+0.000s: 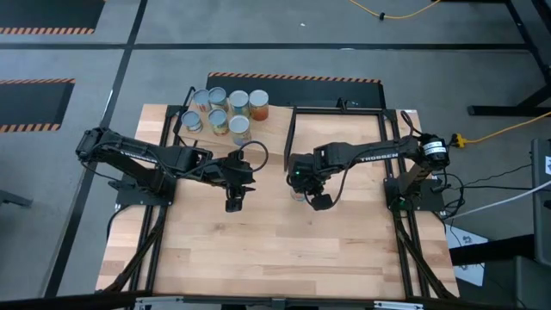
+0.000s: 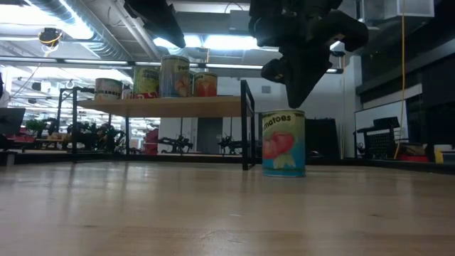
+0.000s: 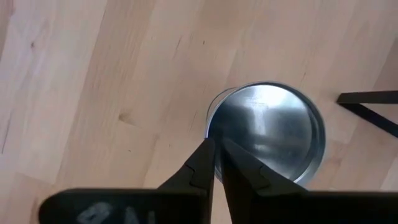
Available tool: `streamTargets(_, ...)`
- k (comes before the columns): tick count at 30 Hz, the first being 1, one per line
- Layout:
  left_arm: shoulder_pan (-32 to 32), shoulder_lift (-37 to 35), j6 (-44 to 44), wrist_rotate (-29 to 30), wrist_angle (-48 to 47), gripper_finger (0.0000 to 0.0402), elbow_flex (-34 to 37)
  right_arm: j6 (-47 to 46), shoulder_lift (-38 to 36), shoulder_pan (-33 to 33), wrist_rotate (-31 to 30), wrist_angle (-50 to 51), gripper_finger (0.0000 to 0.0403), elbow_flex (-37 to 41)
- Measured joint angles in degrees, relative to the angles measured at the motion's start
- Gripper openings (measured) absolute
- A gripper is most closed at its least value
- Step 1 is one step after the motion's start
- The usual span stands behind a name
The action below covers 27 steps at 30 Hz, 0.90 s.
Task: Pick and place cans onto a shelf
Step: Put the canned tomatoes on the shelf
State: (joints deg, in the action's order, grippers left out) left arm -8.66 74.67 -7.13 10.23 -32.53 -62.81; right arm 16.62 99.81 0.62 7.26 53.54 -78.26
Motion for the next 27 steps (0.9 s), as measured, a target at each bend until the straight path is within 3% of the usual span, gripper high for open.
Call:
streamTargets(20,0.0,0.0,0.0,0.0,0.0,0.011,0.0,1.4,-0.1,0.0,-0.2,0.1,0.0032,-5.7)
streamTargets(27,0.0,0.0,0.0,0.0,0.0,0.011,0.0,-4.5,-0.1,0.0,-0.2,0.3,0.0033,-5.7)
